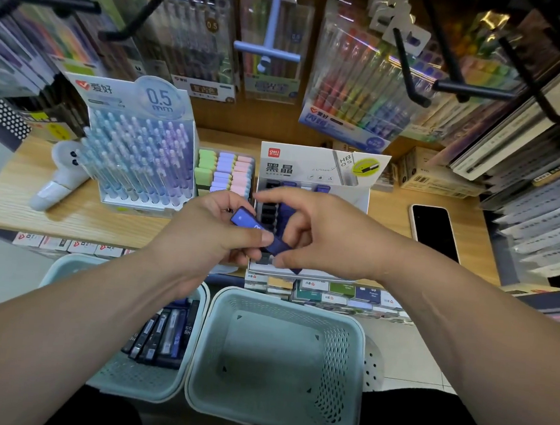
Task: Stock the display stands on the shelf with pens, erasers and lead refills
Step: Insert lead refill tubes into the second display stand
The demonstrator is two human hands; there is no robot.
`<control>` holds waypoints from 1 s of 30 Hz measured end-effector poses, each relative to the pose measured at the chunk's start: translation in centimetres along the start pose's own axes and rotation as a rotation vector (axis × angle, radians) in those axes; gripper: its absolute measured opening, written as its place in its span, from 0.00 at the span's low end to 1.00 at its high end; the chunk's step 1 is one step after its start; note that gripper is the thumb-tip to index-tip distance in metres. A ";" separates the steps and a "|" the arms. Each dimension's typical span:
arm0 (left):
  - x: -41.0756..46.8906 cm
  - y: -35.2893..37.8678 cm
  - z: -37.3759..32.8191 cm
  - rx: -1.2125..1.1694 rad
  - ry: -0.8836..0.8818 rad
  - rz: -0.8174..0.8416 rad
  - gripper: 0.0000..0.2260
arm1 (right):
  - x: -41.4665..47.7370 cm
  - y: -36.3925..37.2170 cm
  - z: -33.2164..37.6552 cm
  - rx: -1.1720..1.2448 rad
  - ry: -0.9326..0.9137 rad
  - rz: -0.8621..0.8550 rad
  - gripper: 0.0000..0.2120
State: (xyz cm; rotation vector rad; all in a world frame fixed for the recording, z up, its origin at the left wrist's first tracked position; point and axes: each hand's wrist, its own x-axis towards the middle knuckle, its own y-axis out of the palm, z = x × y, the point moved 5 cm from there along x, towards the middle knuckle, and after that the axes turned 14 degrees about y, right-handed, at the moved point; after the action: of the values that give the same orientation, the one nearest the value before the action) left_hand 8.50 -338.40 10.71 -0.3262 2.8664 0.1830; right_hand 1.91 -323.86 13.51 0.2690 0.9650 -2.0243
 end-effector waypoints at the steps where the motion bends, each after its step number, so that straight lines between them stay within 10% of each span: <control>1: 0.0 0.3 0.0 0.004 0.002 0.018 0.15 | -0.2 0.1 0.2 -0.036 -0.012 -0.001 0.40; 7: 1.5 -0.4 0.7 0.070 0.002 -0.062 0.02 | -0.5 -2.1 -1.0 -0.090 0.037 -0.176 0.35; 15: 2.8 -4.7 5.2 0.946 -0.025 0.008 0.08 | -0.7 -6.0 -5.4 -0.019 0.073 -0.618 0.11; 30: 3.5 -5.5 8.1 1.480 0.168 0.115 0.12 | 1.1 -4.2 -7.2 -0.148 0.078 -0.603 0.05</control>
State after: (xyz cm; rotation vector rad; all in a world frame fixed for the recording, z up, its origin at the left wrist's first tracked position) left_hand 8.38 -343.23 1.49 0.1444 2.3201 -1.8387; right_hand -3.15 -317.96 10.31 -0.0350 1.3566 -2.4738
